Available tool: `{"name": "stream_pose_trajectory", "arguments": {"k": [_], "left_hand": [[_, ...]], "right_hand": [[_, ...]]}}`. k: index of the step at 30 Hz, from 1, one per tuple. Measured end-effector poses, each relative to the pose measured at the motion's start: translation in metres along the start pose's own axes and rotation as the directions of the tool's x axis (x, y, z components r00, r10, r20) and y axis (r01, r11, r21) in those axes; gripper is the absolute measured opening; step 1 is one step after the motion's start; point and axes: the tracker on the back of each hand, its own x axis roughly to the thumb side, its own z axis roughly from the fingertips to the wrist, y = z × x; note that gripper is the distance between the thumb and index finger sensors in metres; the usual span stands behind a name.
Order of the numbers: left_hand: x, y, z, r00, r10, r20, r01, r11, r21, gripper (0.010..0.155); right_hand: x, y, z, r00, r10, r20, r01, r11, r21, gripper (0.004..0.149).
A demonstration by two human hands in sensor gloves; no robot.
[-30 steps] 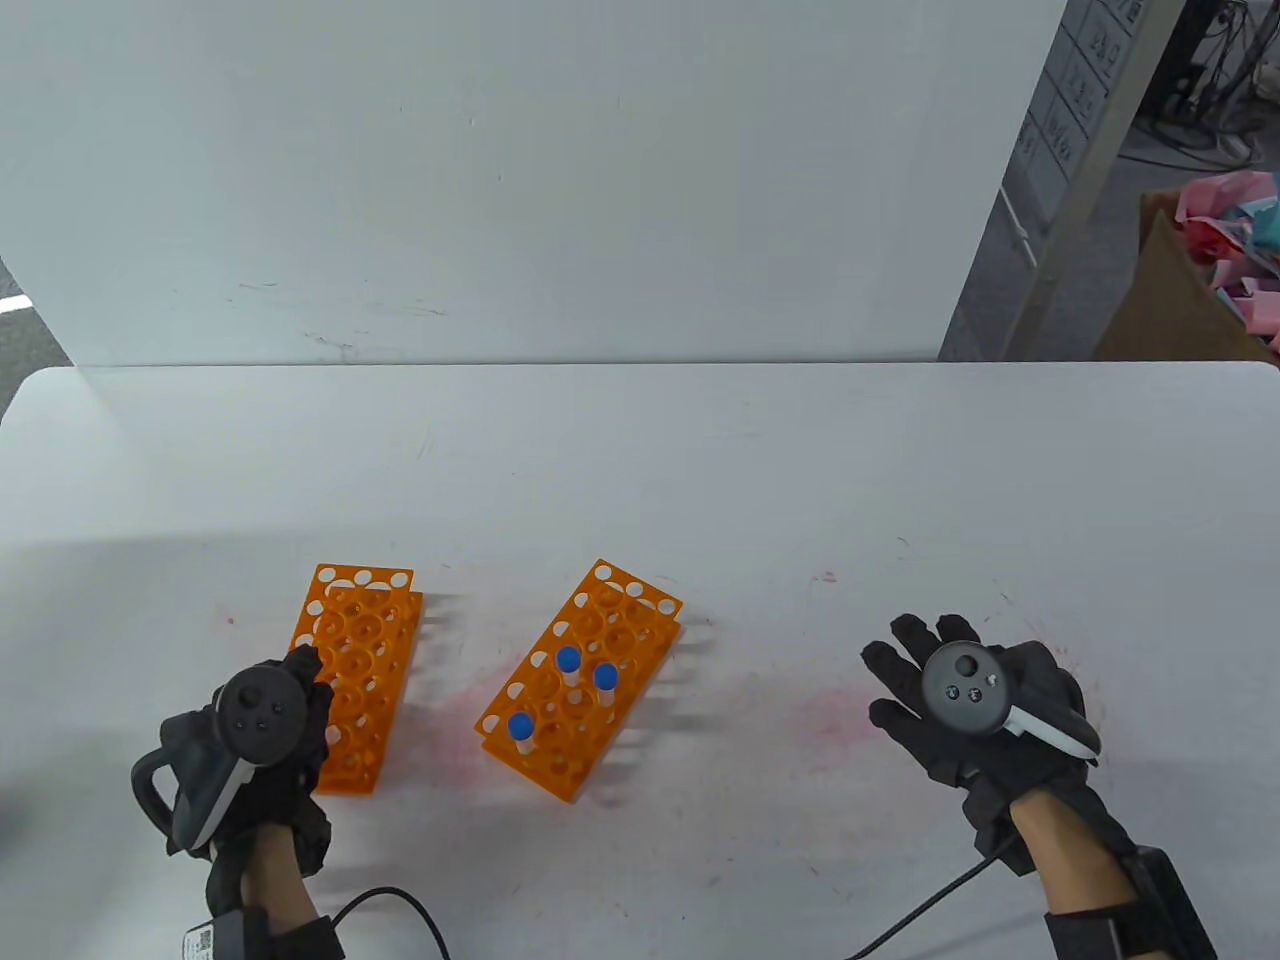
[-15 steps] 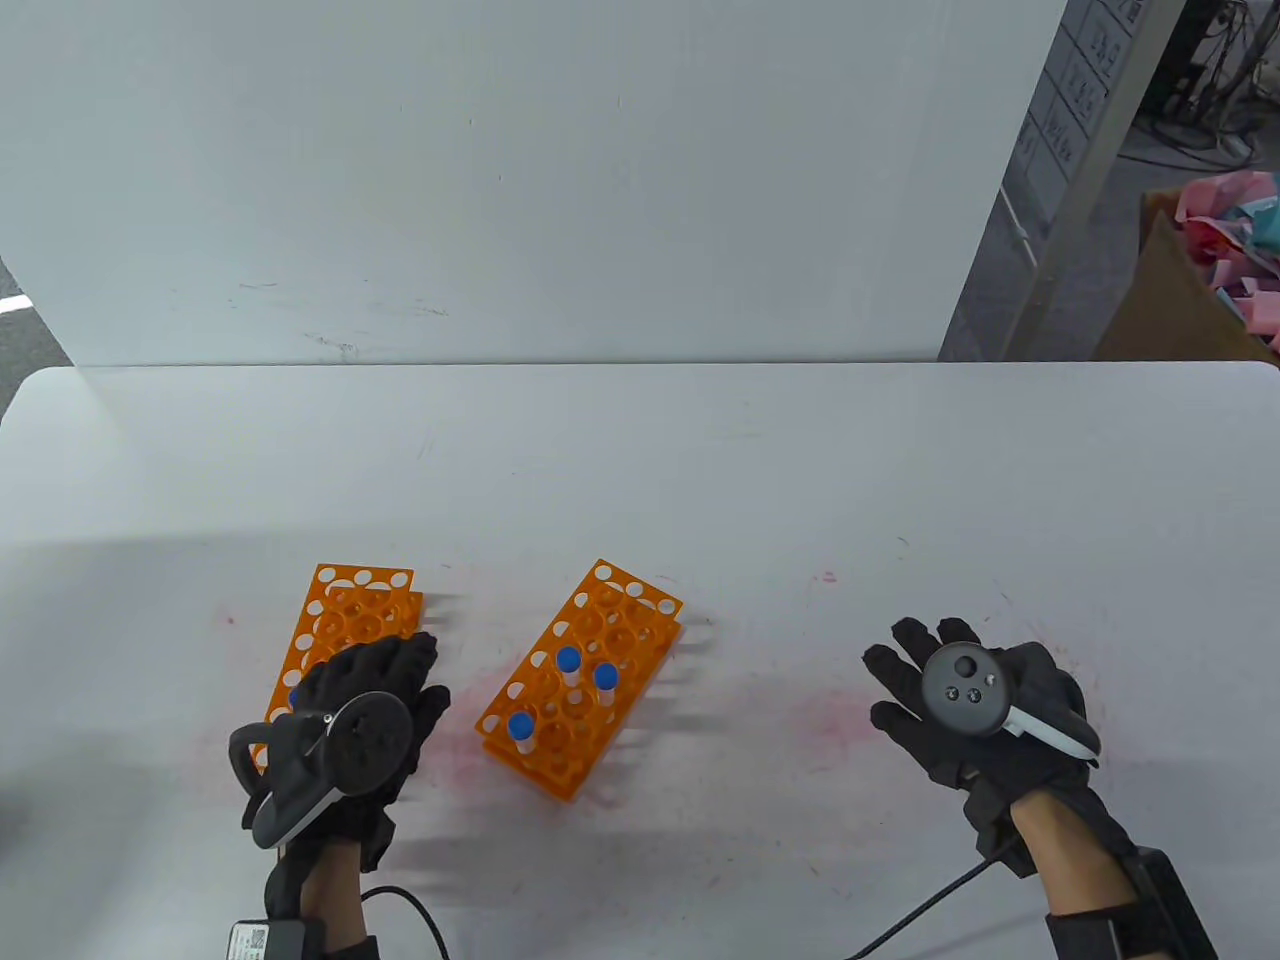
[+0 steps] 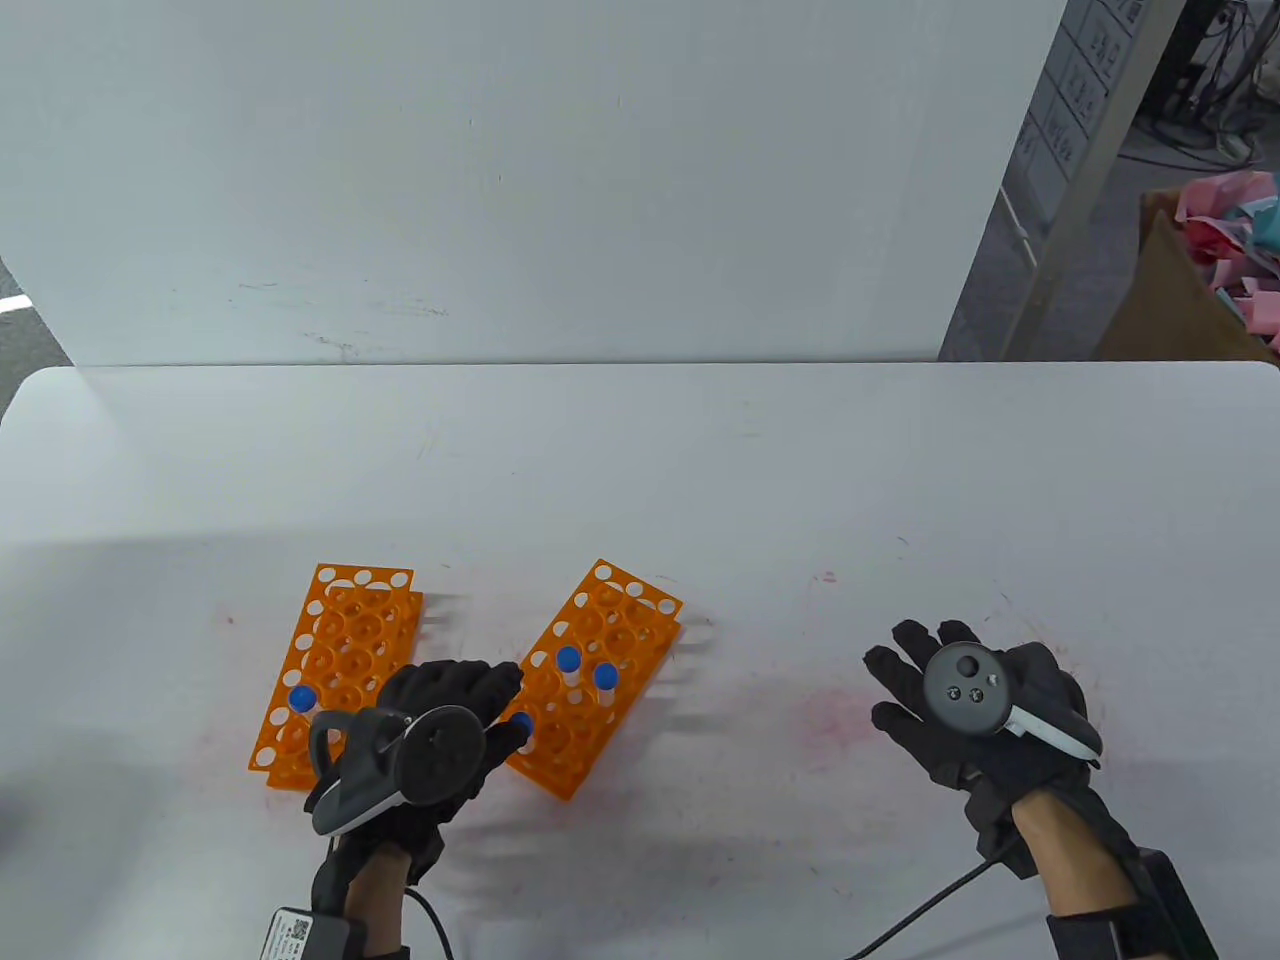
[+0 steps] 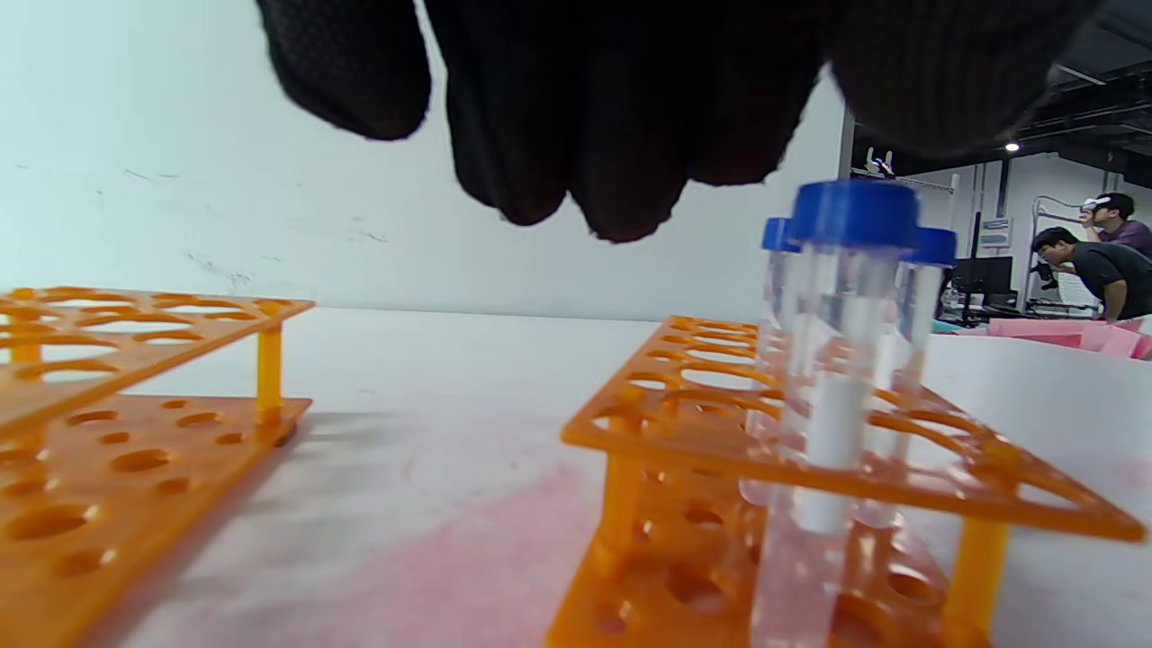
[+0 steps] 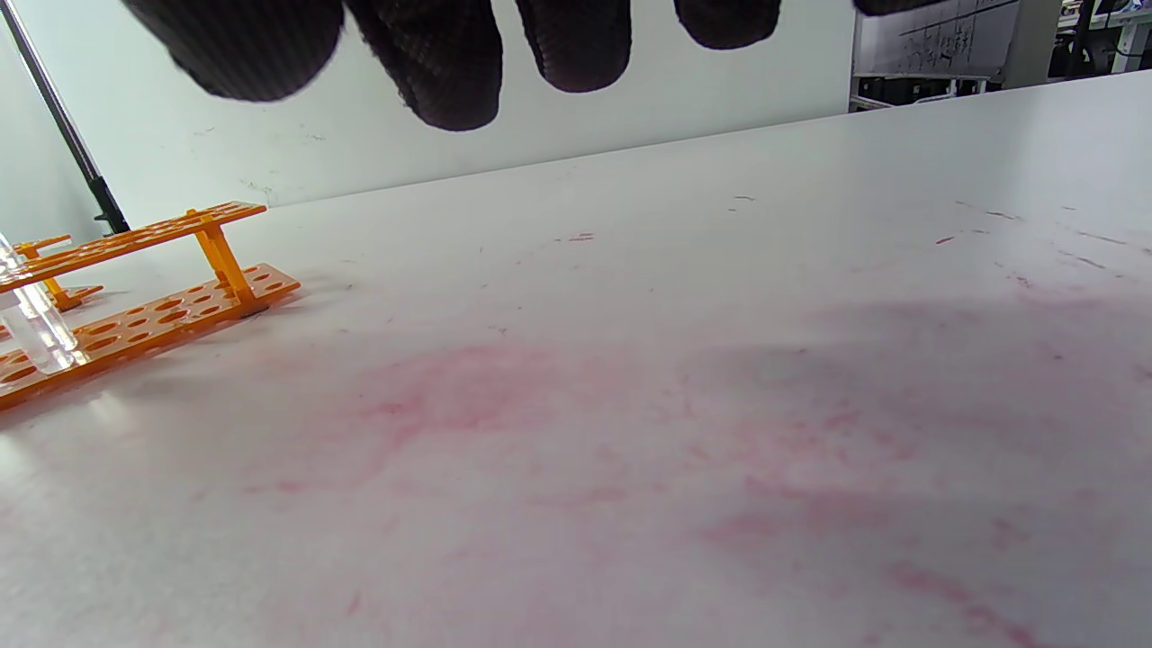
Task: Transfer 4 test tubes between racks (Left hand only)
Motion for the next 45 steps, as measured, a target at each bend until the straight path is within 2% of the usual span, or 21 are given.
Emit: {"name": "stream_pose_trajectory", "arguments": {"k": [5, 12, 23, 29, 45], "left_hand": [[0.007, -0.007, -0.004, 1.000, -0.005, 0.029, 0.007, 0.999, -0.049, 0.061], [0.012, -0.011, -0.007, 0.999, -0.023, 0.036, 0.026, 0.998, -0.060, 0.057], [0.011, -0.013, -0.009, 0.998, 0.055, 0.023, -0.053, 0.995, -0.088, 0.056], [0.011, -0.013, -0.010, 0.998, 0.051, 0.025, -0.049, 0.995, -0.082, 0.055], [0.001, 0.005, 0.001, 0.997, 0.079, 0.006, -0.079, 0.989, 0.129, 0.052]], "right_hand": [[0.000, 0.000, 0.000, 1.000, -0.003, 0.000, 0.003, 1.000, 0.002, 0.062], [0.000, 0.000, 0.000, 1.000, 0.001, 0.002, -0.001, 1.000, 0.009, 0.062], [0.001, 0.001, -0.001, 1.000, 0.002, 0.002, -0.002, 1.000, 0.021, 0.062], [0.001, 0.001, -0.001, 1.000, 0.001, 0.003, -0.001, 1.000, 0.023, 0.062], [0.001, 0.002, -0.002, 1.000, 0.003, 0.003, -0.003, 1.000, 0.030, 0.062]]}}
